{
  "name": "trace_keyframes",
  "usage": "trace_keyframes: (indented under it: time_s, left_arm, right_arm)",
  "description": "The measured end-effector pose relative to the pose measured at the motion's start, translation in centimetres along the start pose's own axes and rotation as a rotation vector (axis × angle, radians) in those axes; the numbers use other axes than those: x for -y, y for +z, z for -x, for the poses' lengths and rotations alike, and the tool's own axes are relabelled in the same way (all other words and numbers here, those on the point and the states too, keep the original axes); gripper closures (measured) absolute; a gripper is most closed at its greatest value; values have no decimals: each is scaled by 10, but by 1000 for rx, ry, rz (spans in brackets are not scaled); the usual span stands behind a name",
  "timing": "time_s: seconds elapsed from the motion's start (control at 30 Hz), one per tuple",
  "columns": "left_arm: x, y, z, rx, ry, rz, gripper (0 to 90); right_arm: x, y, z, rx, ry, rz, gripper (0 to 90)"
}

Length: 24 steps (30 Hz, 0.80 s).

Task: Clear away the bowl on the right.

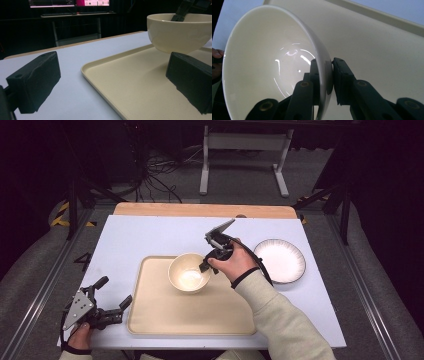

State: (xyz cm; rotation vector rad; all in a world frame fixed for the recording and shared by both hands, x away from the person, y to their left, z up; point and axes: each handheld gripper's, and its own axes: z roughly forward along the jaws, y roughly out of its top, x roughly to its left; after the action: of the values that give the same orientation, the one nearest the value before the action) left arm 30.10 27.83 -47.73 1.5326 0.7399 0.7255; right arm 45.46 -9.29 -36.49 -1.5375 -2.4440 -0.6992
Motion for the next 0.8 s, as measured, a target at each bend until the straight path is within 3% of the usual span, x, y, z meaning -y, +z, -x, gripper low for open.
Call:
trace_keyframes:
  time_s: [0.8]
  left_arm:
    - [0,0,0,0,-2,0,2]
  right_arm:
    - [8,30,9,27,5,-62,768]
